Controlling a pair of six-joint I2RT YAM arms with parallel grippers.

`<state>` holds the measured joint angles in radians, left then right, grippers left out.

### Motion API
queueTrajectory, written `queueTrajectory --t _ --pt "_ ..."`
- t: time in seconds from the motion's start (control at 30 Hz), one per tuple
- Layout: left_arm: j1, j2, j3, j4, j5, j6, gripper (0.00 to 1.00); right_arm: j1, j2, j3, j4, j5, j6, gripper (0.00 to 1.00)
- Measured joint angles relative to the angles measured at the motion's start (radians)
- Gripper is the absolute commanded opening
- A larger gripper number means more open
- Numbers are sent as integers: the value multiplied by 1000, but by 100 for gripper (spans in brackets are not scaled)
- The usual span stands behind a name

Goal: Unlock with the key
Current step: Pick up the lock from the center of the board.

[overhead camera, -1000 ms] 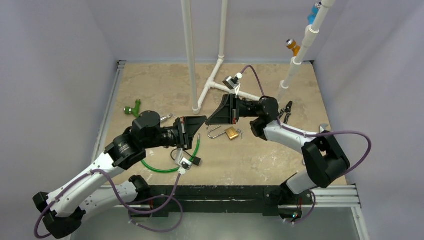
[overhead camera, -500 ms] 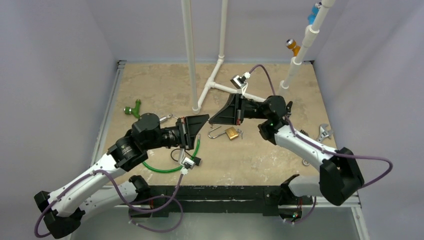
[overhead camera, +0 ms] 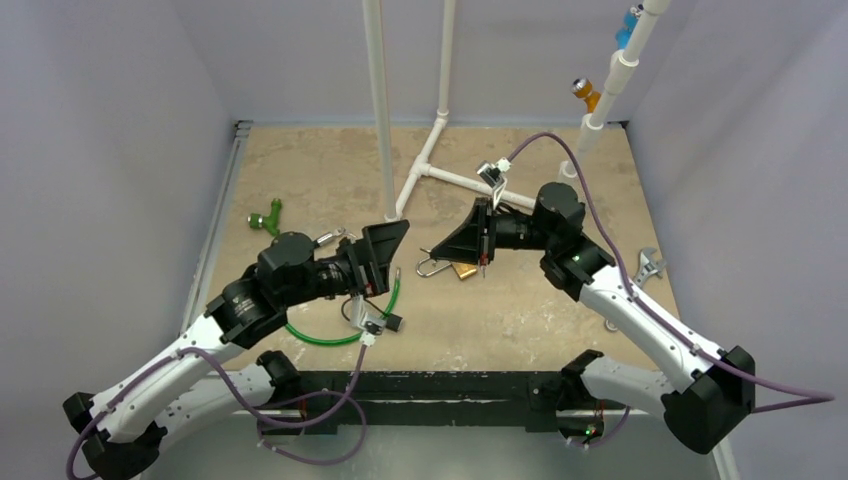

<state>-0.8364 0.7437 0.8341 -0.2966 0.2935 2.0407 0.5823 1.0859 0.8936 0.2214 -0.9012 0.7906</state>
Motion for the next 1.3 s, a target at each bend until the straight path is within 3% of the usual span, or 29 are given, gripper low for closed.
queueTrajectory --t 0.1,0.2,0.33,0.47,0.67,0.97,1.17,1.3 --pt "0 1 57 -112 -43 -102 100 0 -24 0 -133 39 -95 0" --pt "0 42 176 -268 -54 -311 100 0 -55 5 -267 95 -197 0" --pt "32 139 318 -489 40 -613 100 0 -95 19 -430 191 -311 0" --pt "46 174 195 -573 156 -797 100 0 -172 19 -550 296 -365 0" --pt "46 319 30 -640 218 -867 100 0 -287 19 -638 405 -384 0" --pt "44 604 18 -511 235 -912 92 0 -348 19 -705 493 -389 0" --pt "15 645 -21 -406 185 -911 89 0 -400 20 -748 526 -382 0" --pt "1 736 8 -403 147 -904 82 0 -415 27 -764 541 -376 0"
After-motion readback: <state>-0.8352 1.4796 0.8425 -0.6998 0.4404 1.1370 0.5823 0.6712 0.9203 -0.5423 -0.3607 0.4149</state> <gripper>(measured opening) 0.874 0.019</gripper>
